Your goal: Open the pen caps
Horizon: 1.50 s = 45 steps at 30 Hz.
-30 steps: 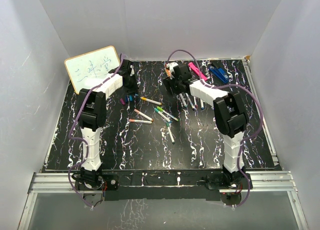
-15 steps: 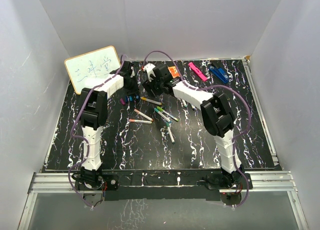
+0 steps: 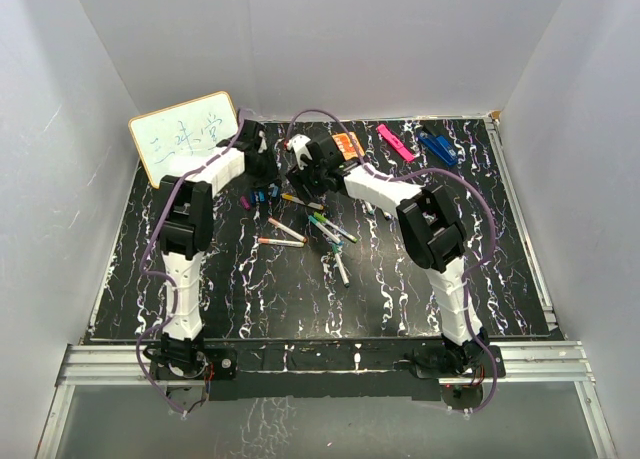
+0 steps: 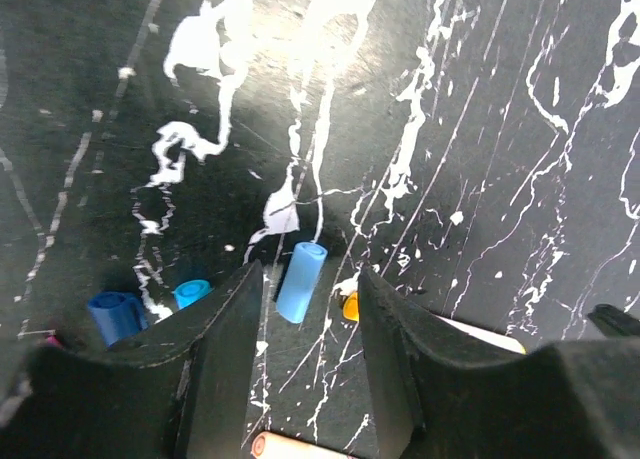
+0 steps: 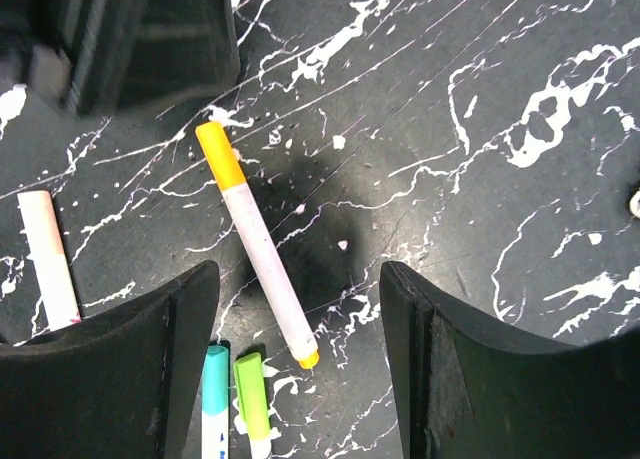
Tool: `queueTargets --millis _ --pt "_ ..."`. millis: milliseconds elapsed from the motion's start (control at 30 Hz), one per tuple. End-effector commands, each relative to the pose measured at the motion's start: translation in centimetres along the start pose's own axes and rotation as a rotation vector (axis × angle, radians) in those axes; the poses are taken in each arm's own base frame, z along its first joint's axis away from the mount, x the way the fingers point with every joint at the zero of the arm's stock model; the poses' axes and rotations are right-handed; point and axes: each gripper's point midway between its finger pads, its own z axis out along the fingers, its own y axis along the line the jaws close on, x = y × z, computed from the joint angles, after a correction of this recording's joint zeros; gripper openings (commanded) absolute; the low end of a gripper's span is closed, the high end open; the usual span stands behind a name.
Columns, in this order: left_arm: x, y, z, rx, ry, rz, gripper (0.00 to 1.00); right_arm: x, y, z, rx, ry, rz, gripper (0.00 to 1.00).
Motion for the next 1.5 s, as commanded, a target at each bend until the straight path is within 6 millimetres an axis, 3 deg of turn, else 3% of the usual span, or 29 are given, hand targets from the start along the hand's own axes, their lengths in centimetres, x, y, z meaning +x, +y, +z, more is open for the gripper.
queueTargets --millis 0,133,333,800,933,1233,1367,1467 --pt "-4.7 -0.4 -6.3 0.078 -0.129 -0.078 0.44 -0.8 0.9 -0.5 -0.023 -0.039 -0.023 0.63" --pt "-7.4 -1.1 -10.7 0.151 -0.253 -0.093 0.56 0.0 1.4 -0.3 -0.033 -0.025 -0.024 0.62" --pt "-8.7 -2.5 -17.2 0.301 -0.440 -0.116 0.98 0.9 1.6 0.4 -0.024 -0.004 -0.027 0.62" --pt "-7.2 -2.8 -23.3 0.423 -0.578 -0.128 0.98 2.3 1.4 2.4 -0.012 0.040 -0.023 0.55" --pt "-7.3 -2.7 -24.4 0.424 -0.606 -0.130 0.98 3.1 1.4 2.9 -0.012 0.063 -0.019 0.40" --pt "-7.2 -2.6 -24.6 0.439 -0.614 -0.135 0.98 4.3 0.4 2.7 0.003 0.095 -0.015 0.01" --pt "-7.0 -3.4 -23.9 0.488 -0.583 -0.134 0.97 2.4 -1.6 1.6 0.064 0.039 -0.027 0.00" --pt "-6.6 -4.1 -22.8 0.531 -0.538 -0.148 0.95 -0.1 -3.1 0.0 0.125 -0.038 -0.034 0.00"
